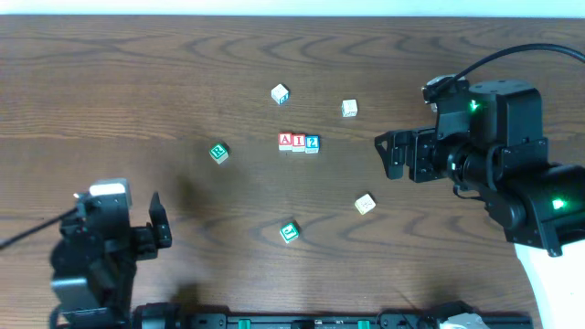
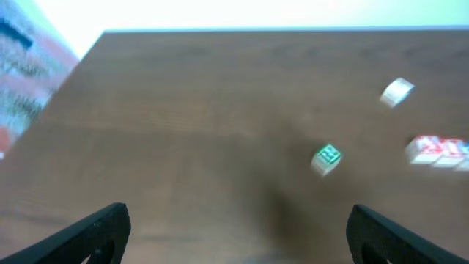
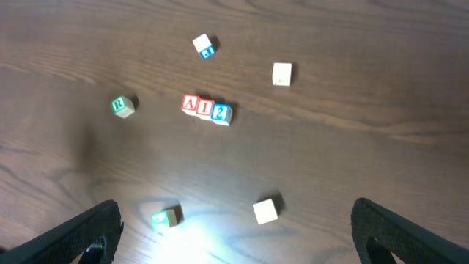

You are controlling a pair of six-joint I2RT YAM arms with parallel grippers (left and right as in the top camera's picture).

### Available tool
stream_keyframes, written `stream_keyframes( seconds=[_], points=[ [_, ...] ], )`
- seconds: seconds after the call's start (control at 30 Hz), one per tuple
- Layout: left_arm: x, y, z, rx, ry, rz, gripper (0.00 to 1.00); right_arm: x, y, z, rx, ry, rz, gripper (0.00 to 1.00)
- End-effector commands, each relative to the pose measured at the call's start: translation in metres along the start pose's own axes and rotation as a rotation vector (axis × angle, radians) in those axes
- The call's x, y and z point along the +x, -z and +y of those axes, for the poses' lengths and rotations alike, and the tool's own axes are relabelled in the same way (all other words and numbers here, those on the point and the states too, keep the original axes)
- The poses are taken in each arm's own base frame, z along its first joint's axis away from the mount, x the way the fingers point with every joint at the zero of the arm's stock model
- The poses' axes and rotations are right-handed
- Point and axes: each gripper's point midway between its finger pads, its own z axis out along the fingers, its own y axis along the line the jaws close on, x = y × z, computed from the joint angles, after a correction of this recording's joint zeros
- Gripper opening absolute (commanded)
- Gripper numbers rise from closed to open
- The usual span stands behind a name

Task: Spell out Ai2

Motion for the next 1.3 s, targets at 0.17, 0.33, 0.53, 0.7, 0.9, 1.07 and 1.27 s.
stream_keyframes(
  seconds=[0.17,0.33,0.53,0.7,0.9,1.07,1.27],
  points=[
    [0.065,-0.042,-0.002,-0.026,0.104,-0.049,0.95,0.000,0.000,0.000,0.001,0.014,0.001,0.99],
    [0.089,-0.057,-0.005,-0.025,0.165,-0.058,0.95,0.000,0.000,0.000,0.001,0.014,0.001,0.99],
    [0.104,-0.066,-0.006,-0.025,0.170,-0.057,0.95,0.000,0.000,0.000,0.001,0.014,0.001,0.99],
    [0.118,-0.074,-0.008,-0.024,0.169,-0.041,0.95,0.000,0.000,0.000,0.001,0.014,0.001,0.99],
    [0.121,-0.076,-0.007,-0.030,0.156,-0.035,0.95,0.000,0.000,0.000,0.001,0.014,0.001,0.99],
    [0.121,-0.076,-0.008,-0.026,0.149,-0.034,0.95,0.000,0.000,0.000,0.001,0.014,0.001,0.99],
    [0.121,-0.076,-0.008,-0.026,0.149,-0.034,0.95,0.000,0.000,0.000,0.001,0.014,0.001,0.99]
  ],
)
